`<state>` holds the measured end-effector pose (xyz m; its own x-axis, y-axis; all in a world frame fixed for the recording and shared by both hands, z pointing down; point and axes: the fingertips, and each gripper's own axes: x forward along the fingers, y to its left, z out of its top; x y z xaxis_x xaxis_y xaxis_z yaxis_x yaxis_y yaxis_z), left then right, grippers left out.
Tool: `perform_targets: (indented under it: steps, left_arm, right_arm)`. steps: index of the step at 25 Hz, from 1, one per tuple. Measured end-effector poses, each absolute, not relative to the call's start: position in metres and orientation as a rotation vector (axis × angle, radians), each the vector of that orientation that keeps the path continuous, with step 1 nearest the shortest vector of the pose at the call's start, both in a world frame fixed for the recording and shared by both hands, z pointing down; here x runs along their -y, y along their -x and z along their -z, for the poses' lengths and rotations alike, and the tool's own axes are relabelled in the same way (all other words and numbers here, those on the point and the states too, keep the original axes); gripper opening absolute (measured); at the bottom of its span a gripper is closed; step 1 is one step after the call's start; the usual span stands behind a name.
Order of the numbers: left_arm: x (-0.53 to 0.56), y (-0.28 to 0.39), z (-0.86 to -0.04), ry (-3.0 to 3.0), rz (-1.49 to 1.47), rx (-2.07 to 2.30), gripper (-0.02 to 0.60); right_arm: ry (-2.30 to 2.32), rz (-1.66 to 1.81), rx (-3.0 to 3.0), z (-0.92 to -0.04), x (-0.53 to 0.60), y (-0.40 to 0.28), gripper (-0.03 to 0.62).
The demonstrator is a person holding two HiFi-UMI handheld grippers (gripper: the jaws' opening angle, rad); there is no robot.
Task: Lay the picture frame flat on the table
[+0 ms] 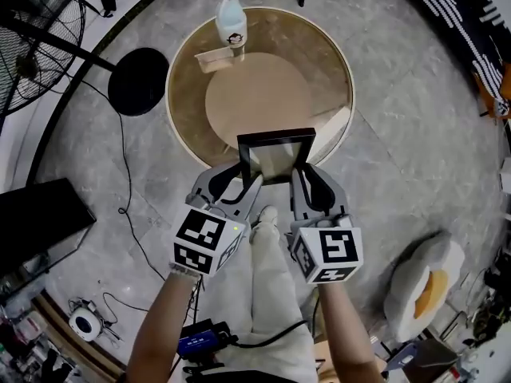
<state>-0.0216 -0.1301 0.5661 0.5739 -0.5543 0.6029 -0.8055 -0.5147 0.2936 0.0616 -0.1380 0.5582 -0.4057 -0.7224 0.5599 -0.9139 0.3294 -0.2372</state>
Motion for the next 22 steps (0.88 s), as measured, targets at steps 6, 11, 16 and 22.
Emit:
perform_targets:
  steps: [6, 11, 16, 22]
  left_arm:
    - [0.140, 0.030, -0.632, -2.190, -0.668, 1.057, 0.146]
    - [0.147, 0.032, -0.682, -2.148, -0.734, 1.037, 0.150]
    - [0.161, 0.032, -0.726, -2.119, -0.790, 1.014, 0.153]
    - [0.174, 0.030, -0.763, -2.105, -0.867, 0.979, 0.156]
  right_arm:
    - [-1.430, -0.840, 2.179, -0.623, 0.146, -0.054, 0.081]
    - [-1.413, -0.910, 2.124, -0.674, 0.152, -0.053, 0.081]
    - [-1.405, -0.950, 2.073, -0.717, 0.165, -0.053, 0.081]
    - [-1.426, -0.997, 2.009, -0.754, 0.176, -0.055, 0.081]
